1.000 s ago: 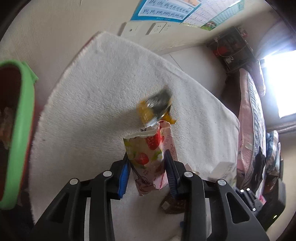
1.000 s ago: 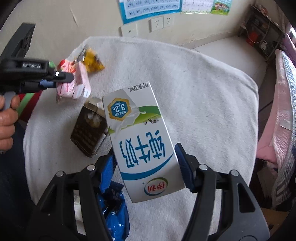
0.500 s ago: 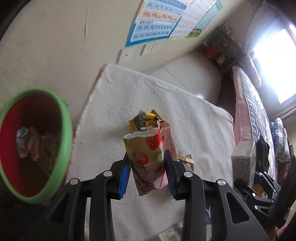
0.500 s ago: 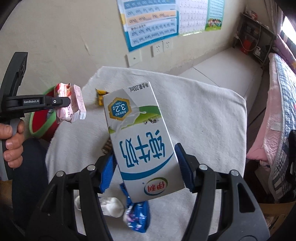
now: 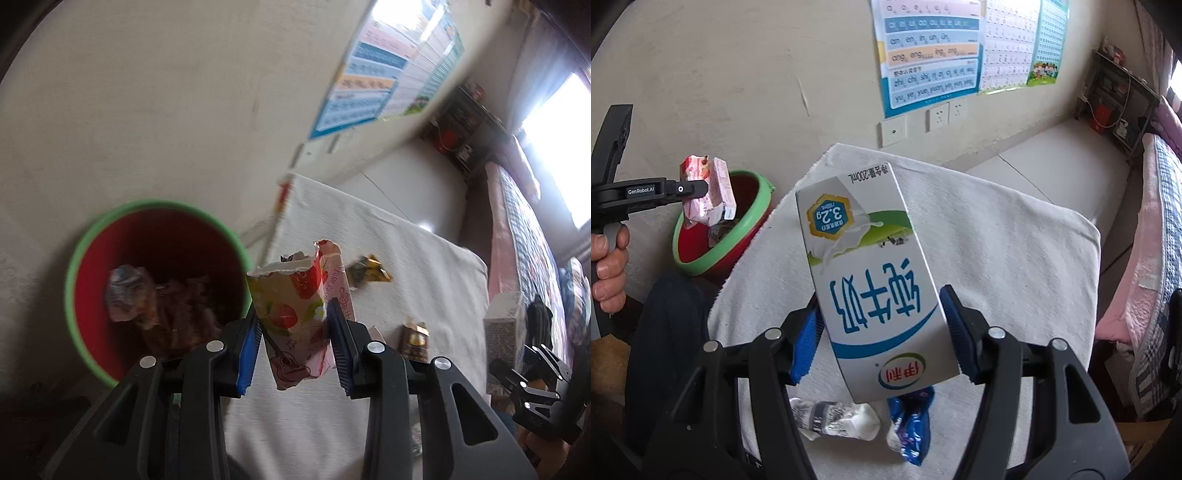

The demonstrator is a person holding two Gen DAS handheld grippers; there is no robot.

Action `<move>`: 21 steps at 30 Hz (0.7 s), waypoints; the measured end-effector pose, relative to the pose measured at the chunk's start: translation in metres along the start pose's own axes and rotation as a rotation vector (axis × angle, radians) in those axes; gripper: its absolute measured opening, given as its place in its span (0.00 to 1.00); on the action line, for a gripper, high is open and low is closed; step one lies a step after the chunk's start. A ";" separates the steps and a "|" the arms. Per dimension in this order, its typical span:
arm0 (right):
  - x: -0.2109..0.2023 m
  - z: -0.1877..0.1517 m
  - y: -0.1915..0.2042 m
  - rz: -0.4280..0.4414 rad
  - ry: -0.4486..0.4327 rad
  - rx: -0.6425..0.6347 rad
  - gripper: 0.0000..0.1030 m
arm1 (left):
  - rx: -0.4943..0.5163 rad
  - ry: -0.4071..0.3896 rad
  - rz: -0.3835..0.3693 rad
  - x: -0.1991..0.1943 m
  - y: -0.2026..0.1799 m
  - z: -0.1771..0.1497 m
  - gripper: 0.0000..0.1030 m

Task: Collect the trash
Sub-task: 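Carry the strawberry wrapper and milk carton toward the red bin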

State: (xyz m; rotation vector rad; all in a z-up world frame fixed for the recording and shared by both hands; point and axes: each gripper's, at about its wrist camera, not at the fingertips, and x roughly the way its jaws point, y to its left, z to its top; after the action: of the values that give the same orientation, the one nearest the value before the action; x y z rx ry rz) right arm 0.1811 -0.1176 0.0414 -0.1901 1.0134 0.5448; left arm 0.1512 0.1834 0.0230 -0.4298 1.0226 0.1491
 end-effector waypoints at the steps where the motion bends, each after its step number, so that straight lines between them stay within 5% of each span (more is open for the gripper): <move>1: 0.000 0.002 0.004 0.004 -0.003 -0.005 0.58 | -0.009 -0.003 0.007 -0.002 0.007 0.000 0.32; 21: -0.001 0.051 0.109 0.120 -0.047 -0.159 0.58 | -0.087 -0.008 0.103 -0.019 0.090 0.000 0.32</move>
State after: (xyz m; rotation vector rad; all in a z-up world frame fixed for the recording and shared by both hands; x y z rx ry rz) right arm 0.1631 -0.0049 0.0794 -0.2573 0.9398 0.7365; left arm 0.1131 0.2664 0.0147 -0.4550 1.0333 0.2882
